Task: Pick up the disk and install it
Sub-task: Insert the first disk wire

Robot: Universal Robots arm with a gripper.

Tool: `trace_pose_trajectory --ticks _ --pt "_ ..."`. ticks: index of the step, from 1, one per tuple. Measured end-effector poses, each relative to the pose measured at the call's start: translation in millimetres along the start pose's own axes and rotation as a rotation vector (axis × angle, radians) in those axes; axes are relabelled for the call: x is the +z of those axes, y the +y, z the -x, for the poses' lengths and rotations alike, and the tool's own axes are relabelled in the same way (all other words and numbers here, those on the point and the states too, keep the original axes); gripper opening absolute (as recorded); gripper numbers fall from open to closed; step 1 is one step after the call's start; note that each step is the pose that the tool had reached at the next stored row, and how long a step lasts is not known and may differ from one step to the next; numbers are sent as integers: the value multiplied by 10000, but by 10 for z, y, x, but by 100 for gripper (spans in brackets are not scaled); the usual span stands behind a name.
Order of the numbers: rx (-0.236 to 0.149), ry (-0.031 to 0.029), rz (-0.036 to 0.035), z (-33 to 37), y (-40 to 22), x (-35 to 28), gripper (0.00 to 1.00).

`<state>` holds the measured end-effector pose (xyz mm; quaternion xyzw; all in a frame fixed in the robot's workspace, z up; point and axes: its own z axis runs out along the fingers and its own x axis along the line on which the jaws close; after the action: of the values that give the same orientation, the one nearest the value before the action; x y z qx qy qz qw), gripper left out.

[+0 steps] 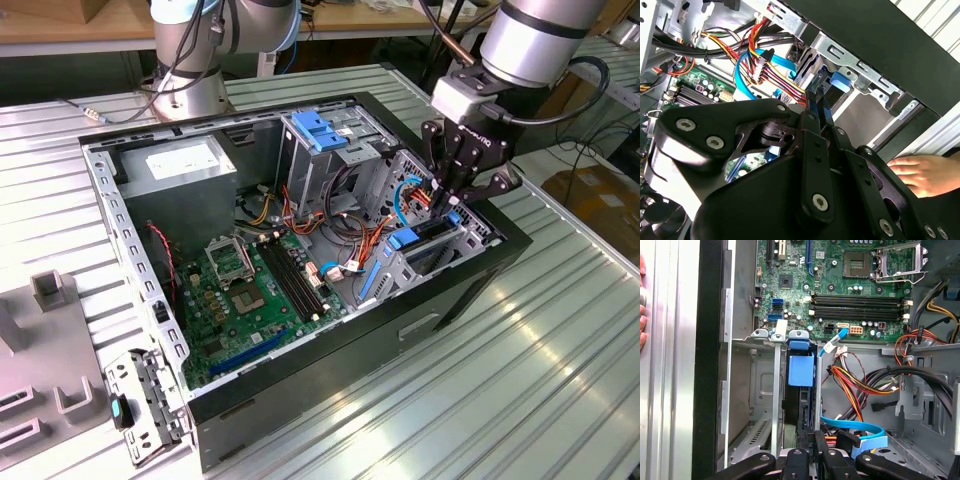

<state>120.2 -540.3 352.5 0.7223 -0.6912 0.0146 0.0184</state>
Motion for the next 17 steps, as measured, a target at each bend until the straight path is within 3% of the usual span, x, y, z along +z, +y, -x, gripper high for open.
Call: trace_pose_trajectory --ticks 8,17 --pt "2 7 -7 -9 5 73 17" --pt "35 0 -5 -11 6 60 17"
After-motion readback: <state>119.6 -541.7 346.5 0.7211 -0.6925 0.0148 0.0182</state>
